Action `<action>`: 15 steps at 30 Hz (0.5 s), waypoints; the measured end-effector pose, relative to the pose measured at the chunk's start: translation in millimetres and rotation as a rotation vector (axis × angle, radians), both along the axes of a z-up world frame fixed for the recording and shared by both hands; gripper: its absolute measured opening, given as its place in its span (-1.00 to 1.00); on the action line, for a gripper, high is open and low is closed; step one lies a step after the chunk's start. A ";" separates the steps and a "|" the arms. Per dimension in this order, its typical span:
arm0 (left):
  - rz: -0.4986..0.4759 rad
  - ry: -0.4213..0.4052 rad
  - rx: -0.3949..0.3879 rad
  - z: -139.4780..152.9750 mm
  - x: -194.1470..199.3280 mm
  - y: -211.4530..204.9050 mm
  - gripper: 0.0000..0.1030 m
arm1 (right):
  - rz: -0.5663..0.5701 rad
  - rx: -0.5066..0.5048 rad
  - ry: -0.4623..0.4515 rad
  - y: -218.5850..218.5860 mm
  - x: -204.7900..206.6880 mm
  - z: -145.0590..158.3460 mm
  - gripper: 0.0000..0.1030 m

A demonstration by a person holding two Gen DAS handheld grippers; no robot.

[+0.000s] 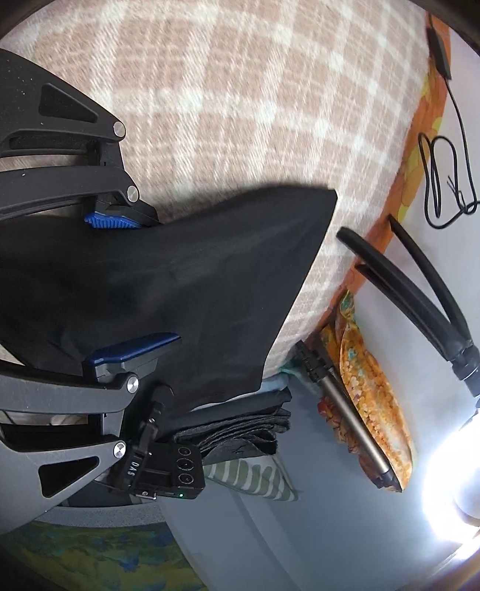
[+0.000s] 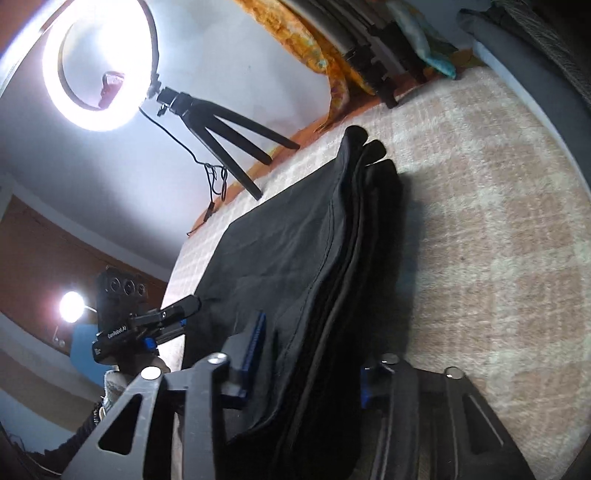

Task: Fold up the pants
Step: 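Close the left gripper on the shorts' edge while the right gripper grasps beside it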

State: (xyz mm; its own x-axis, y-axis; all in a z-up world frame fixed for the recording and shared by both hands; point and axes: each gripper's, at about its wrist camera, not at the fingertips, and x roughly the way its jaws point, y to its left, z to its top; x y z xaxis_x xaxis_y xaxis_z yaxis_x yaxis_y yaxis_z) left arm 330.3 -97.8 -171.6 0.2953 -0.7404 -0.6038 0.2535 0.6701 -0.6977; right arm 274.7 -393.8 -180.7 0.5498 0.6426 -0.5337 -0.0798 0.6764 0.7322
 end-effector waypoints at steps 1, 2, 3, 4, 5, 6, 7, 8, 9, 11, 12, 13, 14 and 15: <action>0.002 -0.001 0.009 -1.0 0.7 -1.6 -0.27 | 0.001 -0.008 0.002 3.4 1.5 -0.3 -0.36; 0.010 -0.004 0.024 -1.5 1.0 -3.2 -0.45 | -0.002 -0.016 0.004 5.9 2.1 -0.4 -0.41; 0.016 -0.005 0.042 -2.8 1.2 -4.5 -0.65 | -0.009 -0.026 0.007 7.5 2.8 -0.6 -0.50; 0.024 -0.005 0.060 -4.0 0.7 -5.0 -0.74 | -0.015 -0.031 0.011 9.1 2.2 -0.4 -0.58; 0.033 -0.011 0.078 -4.2 -0.2 -5.9 -0.82 | -0.023 -0.037 0.013 10.2 2.1 -0.3 -0.60; 0.036 -0.017 0.087 -4.0 -1.2 -6.7 -0.82 | -0.033 -0.046 0.015 11.5 1.7 0.1 -0.63; 0.033 -0.027 0.100 -3.4 -2.9 -8.1 -0.82 | -0.039 -0.059 0.015 11.7 1.7 1.2 -0.65; 0.032 -0.042 0.120 -2.2 -5.0 -9.9 -0.83 | -0.044 -0.084 0.014 13.9 0.6 2.9 -0.66; 0.031 -0.055 0.137 -1.1 -6.8 -11.7 -0.84 | -0.050 -0.122 0.012 18.3 0.1 6.1 -0.67; 0.024 -0.078 0.158 2.2 -10.6 -15.8 -0.85 | -0.058 -0.188 0.012 27.6 1.3 11.5 -0.69; 0.022 -0.090 0.165 4.8 -12.5 -17.3 -0.85 | -0.060 -0.209 0.011 31.8 1.7 14.3 -0.71; 0.022 -0.106 0.174 7.9 -14.5 -18.6 -0.85 | -0.062 -0.234 0.009 35.7 1.5 17.7 -0.72; 0.020 -0.121 0.181 11.2 -16.5 -19.7 -0.85 | -0.063 -0.253 0.006 37.9 1.5 20.6 -0.73; 0.019 -0.135 0.185 15.1 -18.4 -20.3 -0.86 | -0.064 -0.263 0.001 39.5 1.3 22.6 -0.73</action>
